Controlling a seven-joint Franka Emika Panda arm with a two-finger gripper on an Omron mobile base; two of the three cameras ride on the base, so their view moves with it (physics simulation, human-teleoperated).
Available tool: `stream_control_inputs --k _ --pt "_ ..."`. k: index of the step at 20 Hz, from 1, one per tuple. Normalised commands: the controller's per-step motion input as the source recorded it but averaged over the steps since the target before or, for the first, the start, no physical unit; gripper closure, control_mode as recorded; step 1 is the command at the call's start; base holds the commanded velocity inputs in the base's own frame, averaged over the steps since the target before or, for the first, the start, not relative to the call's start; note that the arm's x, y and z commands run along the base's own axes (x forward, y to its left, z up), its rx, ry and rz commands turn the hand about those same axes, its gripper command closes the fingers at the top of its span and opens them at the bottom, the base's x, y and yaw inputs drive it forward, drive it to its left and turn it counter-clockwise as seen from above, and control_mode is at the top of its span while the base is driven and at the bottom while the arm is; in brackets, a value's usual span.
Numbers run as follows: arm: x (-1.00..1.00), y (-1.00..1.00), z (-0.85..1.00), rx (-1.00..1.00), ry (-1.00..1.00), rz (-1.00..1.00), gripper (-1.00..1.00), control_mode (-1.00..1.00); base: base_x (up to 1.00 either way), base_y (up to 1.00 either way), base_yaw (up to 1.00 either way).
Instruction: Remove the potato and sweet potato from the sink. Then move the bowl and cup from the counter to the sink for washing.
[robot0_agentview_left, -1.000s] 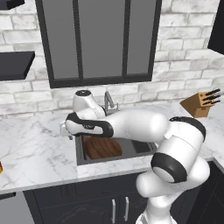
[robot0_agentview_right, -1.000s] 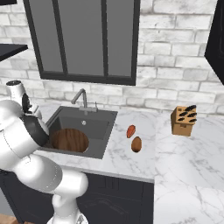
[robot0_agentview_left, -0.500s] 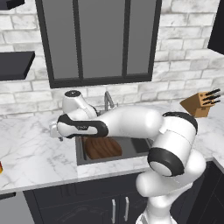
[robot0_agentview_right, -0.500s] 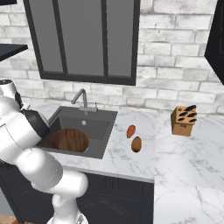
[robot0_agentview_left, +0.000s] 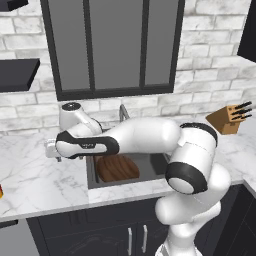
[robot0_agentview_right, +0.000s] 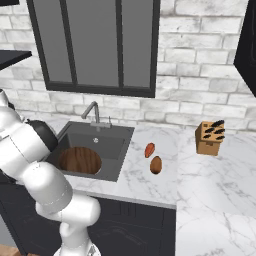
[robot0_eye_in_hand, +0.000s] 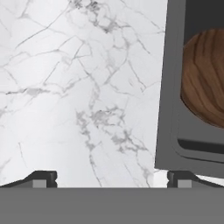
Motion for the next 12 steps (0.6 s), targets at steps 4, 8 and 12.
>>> stream_control_inputs --k 4,8,12 --pt "-0.10 0.32 0.11 0.00 0.00 0.00 -1.00 -1.00 0.00 0.00 0.00" --pt "-0.11 0.30 0.07 0.00 0.00 0.00 -1.00 -1.00 0.00 0.00 0.00" --pt "-0.07 0.27 0.03 0.00 0.00 0.00 -1.00 -1.00 0.00 0.00 0.00"
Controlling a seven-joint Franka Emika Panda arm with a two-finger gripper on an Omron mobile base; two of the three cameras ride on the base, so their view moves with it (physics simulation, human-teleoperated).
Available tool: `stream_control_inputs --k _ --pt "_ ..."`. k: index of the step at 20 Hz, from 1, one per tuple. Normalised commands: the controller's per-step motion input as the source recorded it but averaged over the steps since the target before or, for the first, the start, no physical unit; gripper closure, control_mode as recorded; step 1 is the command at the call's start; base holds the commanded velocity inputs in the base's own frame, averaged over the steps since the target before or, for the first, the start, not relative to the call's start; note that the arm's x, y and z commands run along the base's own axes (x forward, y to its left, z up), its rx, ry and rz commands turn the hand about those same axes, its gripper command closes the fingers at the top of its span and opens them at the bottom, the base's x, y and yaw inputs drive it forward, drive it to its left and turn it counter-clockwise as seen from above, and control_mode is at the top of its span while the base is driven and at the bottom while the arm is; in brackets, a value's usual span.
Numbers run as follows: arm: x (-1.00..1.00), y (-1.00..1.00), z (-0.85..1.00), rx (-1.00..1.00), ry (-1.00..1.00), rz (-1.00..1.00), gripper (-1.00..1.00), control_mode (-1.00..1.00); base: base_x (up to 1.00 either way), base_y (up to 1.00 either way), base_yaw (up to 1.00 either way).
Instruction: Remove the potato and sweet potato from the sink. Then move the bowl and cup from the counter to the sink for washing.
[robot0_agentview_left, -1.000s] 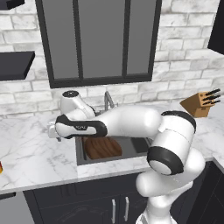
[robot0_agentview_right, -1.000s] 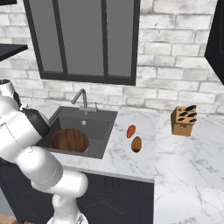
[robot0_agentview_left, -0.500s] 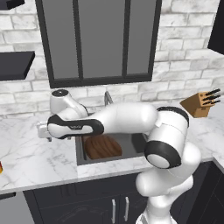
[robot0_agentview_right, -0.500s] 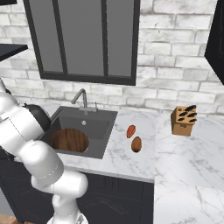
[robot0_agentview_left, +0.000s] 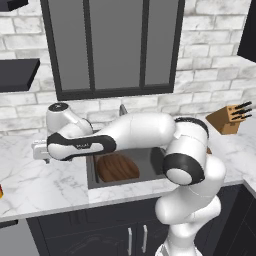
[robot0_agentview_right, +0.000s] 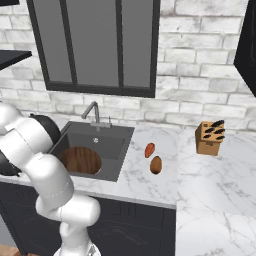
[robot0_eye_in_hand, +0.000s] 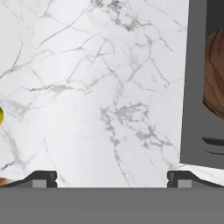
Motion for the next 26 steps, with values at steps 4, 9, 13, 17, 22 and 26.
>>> stream_control_inputs --k 4,9,13,17,22,26 --pt "-0.02 0.25 0.05 0.00 0.00 0.00 -1.00 -1.00 0.00 0.00 0.00" --pt "-0.04 0.26 0.08 0.00 0.00 0.00 -1.00 -1.00 0.00 0.00 0.00" --pt "-0.06 0.28 0.11 0.00 0.00 0.00 -1.00 -1.00 0.00 0.00 0.00" --pt "-0.03 0.26 0.10 0.00 0.00 0.00 -1.00 -1.00 0.00 0.00 0.00" --pt "-0.01 0.27 0.07 0.00 0.00 0.00 -1.00 -1.00 0.00 0.00 0.00" --pt "0.00 0.28 0.05 0.00 0.00 0.00 -1.00 -1.00 0.00 0.00 0.00"
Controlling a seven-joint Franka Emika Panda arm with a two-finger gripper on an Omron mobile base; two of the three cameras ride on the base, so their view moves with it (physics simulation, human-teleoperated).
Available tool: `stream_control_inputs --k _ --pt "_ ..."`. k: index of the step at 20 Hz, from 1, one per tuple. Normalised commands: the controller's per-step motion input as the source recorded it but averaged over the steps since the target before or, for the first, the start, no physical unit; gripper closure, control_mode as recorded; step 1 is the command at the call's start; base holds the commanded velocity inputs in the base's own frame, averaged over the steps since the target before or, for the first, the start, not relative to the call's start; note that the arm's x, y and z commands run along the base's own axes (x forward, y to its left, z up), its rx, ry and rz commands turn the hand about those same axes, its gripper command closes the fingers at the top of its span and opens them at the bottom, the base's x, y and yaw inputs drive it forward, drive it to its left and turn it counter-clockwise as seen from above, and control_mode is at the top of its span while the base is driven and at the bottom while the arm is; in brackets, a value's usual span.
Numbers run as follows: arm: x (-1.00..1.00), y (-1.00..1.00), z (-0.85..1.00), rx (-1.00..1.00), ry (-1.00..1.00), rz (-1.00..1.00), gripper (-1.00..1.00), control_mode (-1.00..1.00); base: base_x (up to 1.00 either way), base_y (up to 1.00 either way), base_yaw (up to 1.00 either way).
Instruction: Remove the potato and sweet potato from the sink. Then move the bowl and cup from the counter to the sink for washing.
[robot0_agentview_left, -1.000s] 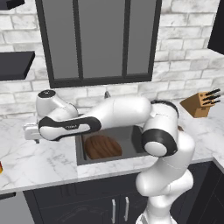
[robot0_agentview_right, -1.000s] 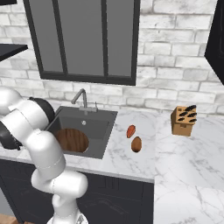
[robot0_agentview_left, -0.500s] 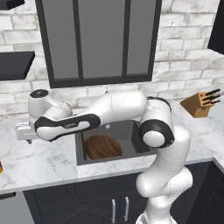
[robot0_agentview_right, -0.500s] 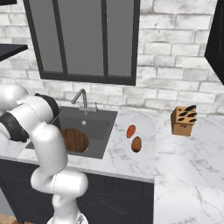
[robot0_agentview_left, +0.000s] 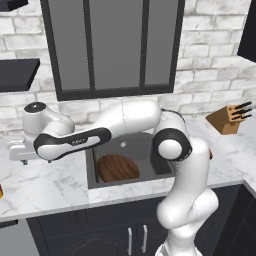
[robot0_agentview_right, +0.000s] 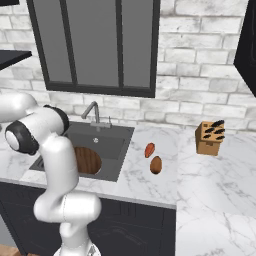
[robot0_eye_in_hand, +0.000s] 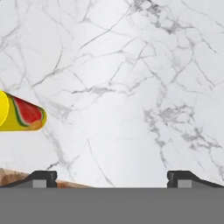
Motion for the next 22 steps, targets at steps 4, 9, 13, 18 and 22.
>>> stream_control_inputs --k 4,9,13,18,22 --pt "-0.01 0.29 0.01 0.00 0.00 0.00 -1.00 -1.00 0.00 0.00 0.00" --pt "-0.01 0.26 0.00 0.00 0.00 0.00 -1.00 -1.00 0.00 0.00 0.00" --pt "0.00 0.16 0.00 -0.03 0.00 0.00 -1.00 -1.00 0.00 0.00 0.00" --pt "0.00 0.02 0.00 -0.04 0.00 0.00 -1.00 -1.00 0.00 0.00 0.00" --pt "0.01 0.00 0.00 -0.03 0.00 0.00 -1.00 -1.00 0.00 0.00 0.00"
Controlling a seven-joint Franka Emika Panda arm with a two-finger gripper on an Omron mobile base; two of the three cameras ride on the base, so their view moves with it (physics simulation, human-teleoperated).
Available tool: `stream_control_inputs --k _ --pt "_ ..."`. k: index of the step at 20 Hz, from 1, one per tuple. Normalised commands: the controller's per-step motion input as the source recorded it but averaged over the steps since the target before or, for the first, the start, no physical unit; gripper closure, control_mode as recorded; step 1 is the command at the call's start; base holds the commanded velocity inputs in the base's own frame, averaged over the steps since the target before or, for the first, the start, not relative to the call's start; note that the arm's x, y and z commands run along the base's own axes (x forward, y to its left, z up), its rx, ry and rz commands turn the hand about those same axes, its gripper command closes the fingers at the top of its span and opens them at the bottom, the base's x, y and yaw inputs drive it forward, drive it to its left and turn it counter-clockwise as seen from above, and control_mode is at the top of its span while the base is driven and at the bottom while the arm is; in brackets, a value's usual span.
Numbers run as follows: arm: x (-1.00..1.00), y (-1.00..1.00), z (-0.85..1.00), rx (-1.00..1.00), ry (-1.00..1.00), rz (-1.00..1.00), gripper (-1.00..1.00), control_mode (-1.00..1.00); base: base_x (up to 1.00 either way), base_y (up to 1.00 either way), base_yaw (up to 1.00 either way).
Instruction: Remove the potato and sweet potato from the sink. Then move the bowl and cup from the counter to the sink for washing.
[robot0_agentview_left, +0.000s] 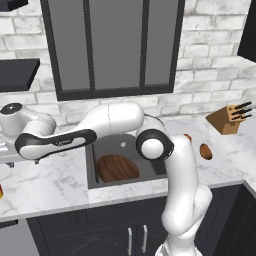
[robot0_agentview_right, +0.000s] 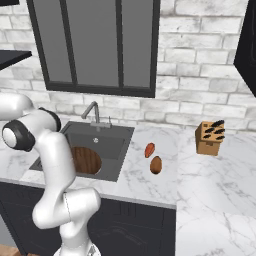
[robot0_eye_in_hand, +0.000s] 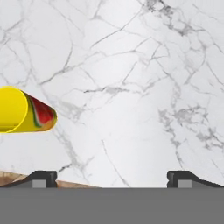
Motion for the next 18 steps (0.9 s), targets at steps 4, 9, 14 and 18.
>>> stream_control_inputs --k 4,9,14,18 --pt "0.00 0.00 0.00 -0.03 0.00 -0.01 -1.00 -1.00 0.00 0.00 0.00" --pt "0.00 0.01 0.00 -0.01 0.00 -0.01 -1.00 -1.00 0.00 0.00 0.00" --pt "0.00 0.01 -0.03 0.00 0.00 0.00 -1.00 -1.00 0.00 0.00 0.00" --pt "0.00 0.00 -0.05 0.00 0.00 0.00 -1.00 -1.00 0.00 0.00 0.00"
